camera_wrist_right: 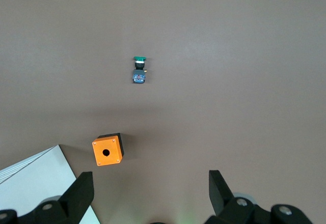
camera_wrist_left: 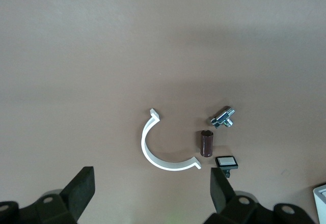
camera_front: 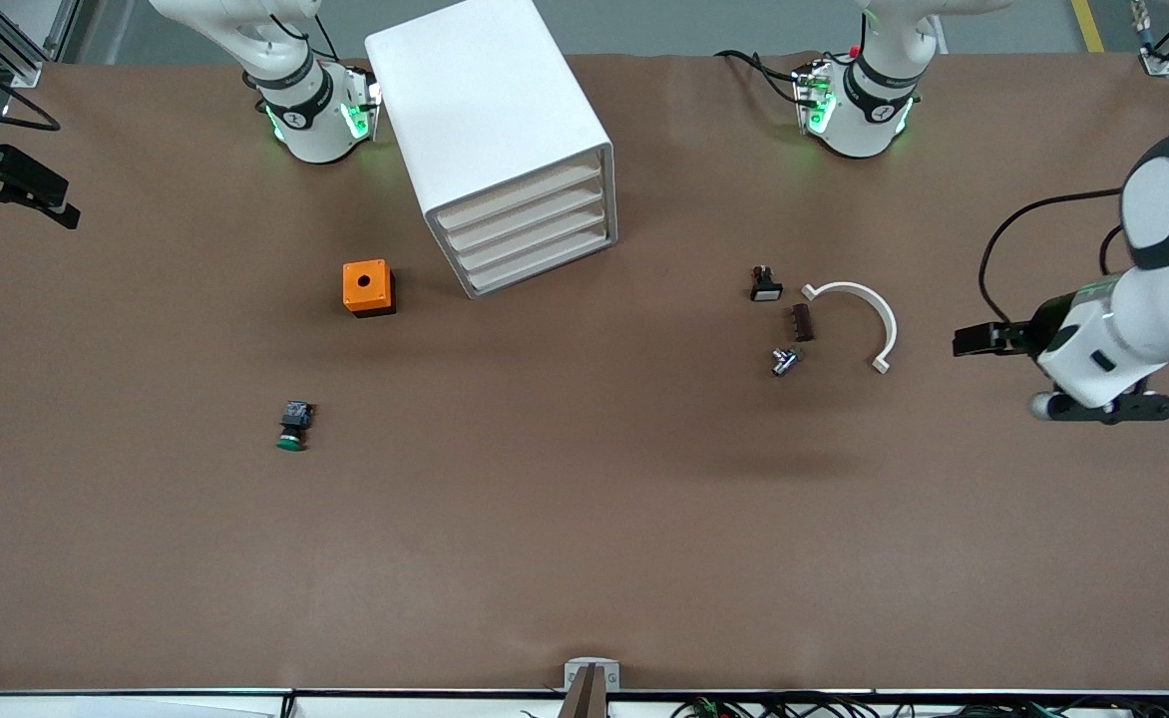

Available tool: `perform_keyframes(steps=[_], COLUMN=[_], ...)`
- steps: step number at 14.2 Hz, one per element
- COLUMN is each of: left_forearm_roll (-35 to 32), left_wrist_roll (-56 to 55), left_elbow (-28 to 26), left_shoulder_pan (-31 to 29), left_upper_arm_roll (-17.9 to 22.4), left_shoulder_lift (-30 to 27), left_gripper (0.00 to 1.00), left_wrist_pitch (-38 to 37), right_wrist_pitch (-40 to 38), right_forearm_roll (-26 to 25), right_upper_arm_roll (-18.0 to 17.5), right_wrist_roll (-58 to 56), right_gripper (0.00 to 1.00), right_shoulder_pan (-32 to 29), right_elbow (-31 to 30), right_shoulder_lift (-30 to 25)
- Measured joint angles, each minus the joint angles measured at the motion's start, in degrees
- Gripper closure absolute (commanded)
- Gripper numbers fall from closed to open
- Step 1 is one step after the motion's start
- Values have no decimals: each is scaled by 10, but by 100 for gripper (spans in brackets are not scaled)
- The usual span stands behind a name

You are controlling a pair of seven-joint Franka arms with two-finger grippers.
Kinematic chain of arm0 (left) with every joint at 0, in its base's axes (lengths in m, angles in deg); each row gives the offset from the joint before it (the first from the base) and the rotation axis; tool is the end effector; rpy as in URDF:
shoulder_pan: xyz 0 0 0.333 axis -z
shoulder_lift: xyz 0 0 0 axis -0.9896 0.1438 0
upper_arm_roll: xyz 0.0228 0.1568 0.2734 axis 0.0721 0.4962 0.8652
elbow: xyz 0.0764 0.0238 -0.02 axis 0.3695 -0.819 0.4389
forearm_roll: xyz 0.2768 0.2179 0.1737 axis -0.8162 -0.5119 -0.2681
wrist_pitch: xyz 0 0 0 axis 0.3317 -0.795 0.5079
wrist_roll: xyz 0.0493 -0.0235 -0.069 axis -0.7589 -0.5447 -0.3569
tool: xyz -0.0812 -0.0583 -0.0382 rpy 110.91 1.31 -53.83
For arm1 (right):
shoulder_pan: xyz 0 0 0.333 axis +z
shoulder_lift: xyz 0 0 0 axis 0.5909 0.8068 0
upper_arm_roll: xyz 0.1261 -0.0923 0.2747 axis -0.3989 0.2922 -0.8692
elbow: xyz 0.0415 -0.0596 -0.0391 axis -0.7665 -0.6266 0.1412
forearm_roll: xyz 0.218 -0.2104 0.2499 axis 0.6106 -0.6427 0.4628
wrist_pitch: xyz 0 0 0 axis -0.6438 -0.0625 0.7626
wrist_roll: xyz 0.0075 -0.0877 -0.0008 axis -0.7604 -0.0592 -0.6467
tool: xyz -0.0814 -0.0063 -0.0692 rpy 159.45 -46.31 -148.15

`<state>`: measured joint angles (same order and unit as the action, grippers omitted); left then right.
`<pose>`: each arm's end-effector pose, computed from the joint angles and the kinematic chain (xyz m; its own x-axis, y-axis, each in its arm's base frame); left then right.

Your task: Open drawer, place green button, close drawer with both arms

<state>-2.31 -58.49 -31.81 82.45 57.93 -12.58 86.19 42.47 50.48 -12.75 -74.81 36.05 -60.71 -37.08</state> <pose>0.6240 -0.0430 0.4563 0.9706 -0.0161 -0.2403 -0.0053 -0.9990 0.0452 0.5048 -0.0374 0.6524 0.9996 -0.0229 -0.0144 -0.0231 -0.9996 -0.0143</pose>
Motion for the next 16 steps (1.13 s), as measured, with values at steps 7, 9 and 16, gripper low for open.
perform_keyframes(steps=[7,9,16], left_forearm_roll=[11,44,161], left_wrist_roll=[-158,-254,-625], left_elbow=[1,2,44], left_shoulder_pan=[67,98,218], left_upper_arm_roll=[-8,-10,-12], left_shoulder_lift=[66,83,179], left_gripper=[0,0,0], left_wrist_pitch=[-24,-36,-39], right_wrist_pitch=[0,0,2], right_forearm_roll=[0,0,0], right_upper_arm_roll=[0,0,0], right_wrist_roll=[0,0,0], right_gripper=[0,0,0], right_shoulder_pan=[0,0,0], right_elbow=[0,0,0], right_shoulder_lift=[0,0,0])
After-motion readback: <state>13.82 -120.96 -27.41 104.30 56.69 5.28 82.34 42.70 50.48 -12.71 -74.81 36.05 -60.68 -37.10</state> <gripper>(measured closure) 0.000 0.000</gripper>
